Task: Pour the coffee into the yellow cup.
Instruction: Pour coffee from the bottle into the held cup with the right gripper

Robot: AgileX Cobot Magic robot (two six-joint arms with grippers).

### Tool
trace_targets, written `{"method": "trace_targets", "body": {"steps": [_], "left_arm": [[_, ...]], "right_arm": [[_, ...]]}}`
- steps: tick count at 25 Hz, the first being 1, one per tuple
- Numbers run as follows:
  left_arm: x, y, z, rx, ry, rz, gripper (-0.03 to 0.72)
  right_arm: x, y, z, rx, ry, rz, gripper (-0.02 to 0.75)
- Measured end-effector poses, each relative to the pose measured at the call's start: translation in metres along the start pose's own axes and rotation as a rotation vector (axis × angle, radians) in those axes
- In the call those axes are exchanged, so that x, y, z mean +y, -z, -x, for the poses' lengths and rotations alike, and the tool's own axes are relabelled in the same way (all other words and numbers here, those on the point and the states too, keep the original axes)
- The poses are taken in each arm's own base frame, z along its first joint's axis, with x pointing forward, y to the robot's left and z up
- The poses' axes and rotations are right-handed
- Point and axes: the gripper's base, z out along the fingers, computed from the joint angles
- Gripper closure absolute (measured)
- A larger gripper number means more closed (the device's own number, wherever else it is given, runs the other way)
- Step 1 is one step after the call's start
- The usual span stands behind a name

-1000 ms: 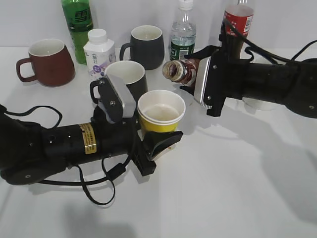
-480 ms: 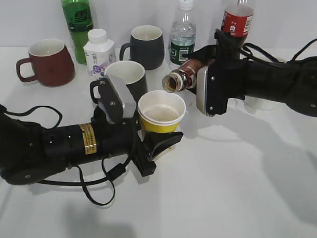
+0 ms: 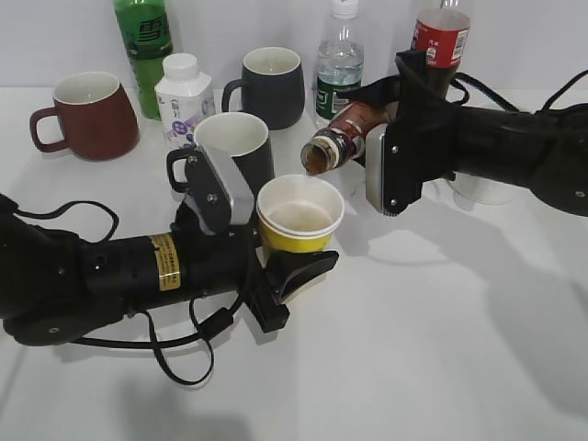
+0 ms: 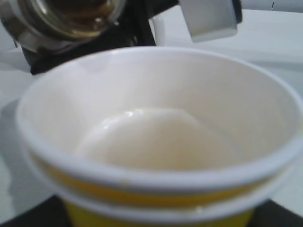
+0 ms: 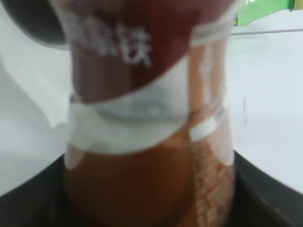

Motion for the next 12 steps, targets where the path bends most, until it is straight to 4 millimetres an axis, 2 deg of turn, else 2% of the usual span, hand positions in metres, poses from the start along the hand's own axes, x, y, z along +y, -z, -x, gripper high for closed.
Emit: {"method": "trace_targets", "body": {"steps": [12], "left_arm": [[-0.0019,0.0,-0.0002,0.002,-0.013,-0.021,0.27]], "right_arm": [[-0.0039,0.0011,0.0007,0.0,0.098,-0.019,0.237]]}}
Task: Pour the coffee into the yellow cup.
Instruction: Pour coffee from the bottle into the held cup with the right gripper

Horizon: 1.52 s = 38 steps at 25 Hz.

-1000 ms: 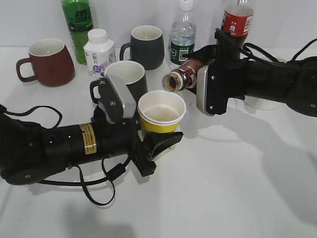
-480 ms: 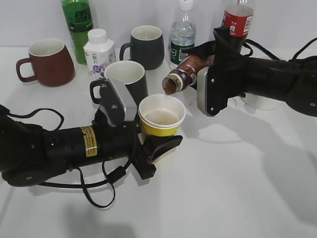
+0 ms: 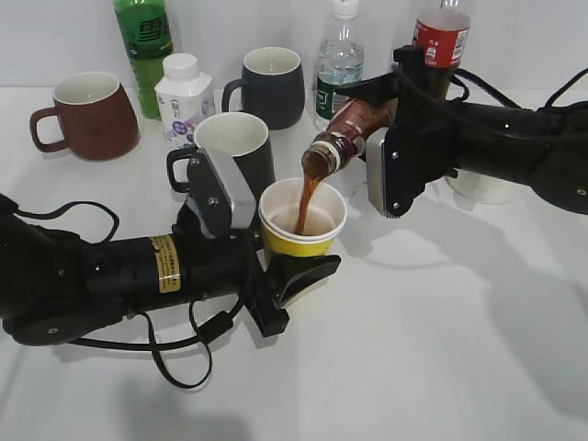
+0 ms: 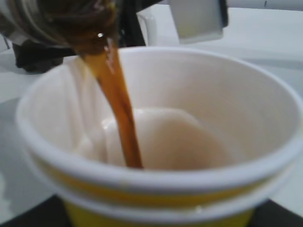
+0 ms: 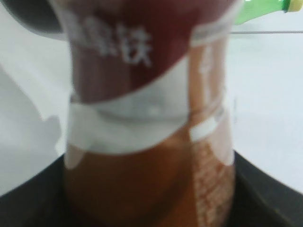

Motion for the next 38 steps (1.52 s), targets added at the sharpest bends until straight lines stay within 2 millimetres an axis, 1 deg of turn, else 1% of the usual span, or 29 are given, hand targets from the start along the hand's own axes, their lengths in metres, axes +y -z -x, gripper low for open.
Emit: {"method": "trace_targets", "body": {"steps": [18,38], "left_arm": [[-0.0009,0.0,-0.0002,0.002,-0.006,-0.01,0.27],[-0.0012,0.0,0.0016,-0.017,-0.006,-0.013,0.27]], "right_arm": [[-0.0036,0.0001,-0.0008,0.01,0.073,-0.04,0.237],[-0.0054,0.0003,-0.0005,0.009,0.113,-0.056,0.237]]}}
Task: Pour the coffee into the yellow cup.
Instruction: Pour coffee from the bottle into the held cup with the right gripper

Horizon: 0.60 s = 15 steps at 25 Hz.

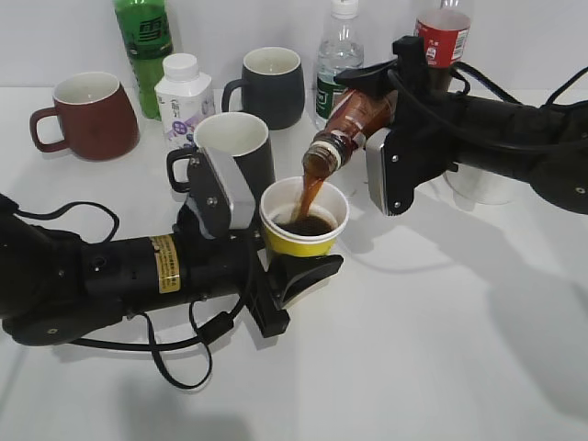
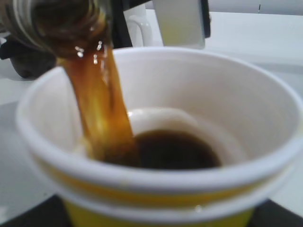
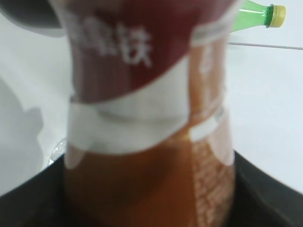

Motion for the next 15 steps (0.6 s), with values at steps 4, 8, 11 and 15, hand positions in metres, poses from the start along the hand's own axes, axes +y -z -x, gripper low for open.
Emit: {"method": "trace_targets", "body": {"steps": [4,8,11,15], "left_arm": [[0.0,0.0,0.0,0.0,0.0,0.0,0.27],[0.0,0.0,0.0,0.0,0.0,0.0,0.27],[0.0,0.0,0.0,0.0,0.0,0.0,0.27],[0.0,0.0,-0.0001,0.001,0.0,0.0,0.27]], "right_arm": [[0.0,0.0,0.0,0.0,0.004,0.0,0.237],[0.0,0.0,0.0,0.0,0.007,0.0,0.237],[0.0,0.0,0.0,0.0,0.01,0.0,0.237],[0.0,0.0,0.0,0.0,0.01,0.0,0.237]]}}
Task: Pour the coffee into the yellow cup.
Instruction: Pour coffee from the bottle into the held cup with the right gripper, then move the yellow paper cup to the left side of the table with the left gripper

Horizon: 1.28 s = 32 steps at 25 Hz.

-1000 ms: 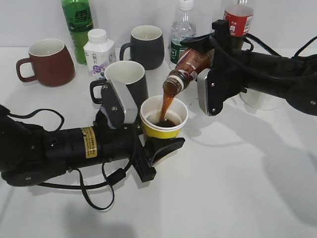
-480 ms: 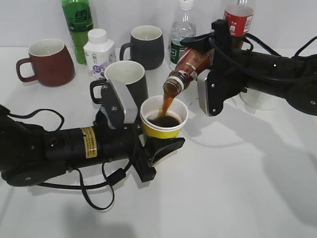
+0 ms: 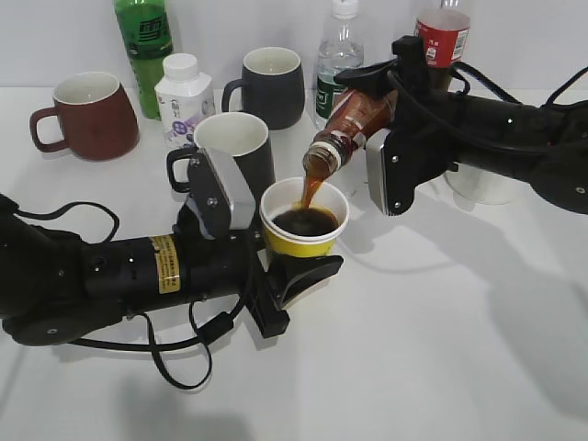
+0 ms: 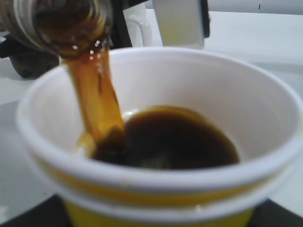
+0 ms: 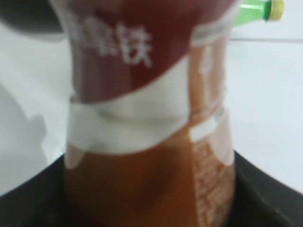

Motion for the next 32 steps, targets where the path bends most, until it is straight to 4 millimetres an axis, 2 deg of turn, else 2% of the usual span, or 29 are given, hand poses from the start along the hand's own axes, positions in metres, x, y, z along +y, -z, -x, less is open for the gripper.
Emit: {"method": "trace_targets", "body": {"steps": [6,14,18,24,32], "left_arm": [[0.0,0.0,0.0,0.0,-0.002,-0.003,0.27],[0.002,0.001,0.003,-0.035,0.014,0.019,0.27],[0.002,0.007,0.0,-0.035,0.048,0.055,0.27],[0.002,0.029,0.005,-0.102,0.107,0.14,0.27],[0.012,0.074,0.001,-0.095,0.153,0.265,0.27]], "right_arm": [[0.0,0.0,0.0,0.0,-0.014,-0.001,0.237],[0.0,-0.001,0.001,-0.004,-0.211,0.001,0.237],[-0.001,-0.004,0.012,-0.03,-0.345,0.01,0.237],[-0.001,-0.007,0.019,-0.046,-0.681,0.025,0.237],[-0.003,-0.007,0.011,0.032,-1.127,-0.037,0.237]]}}
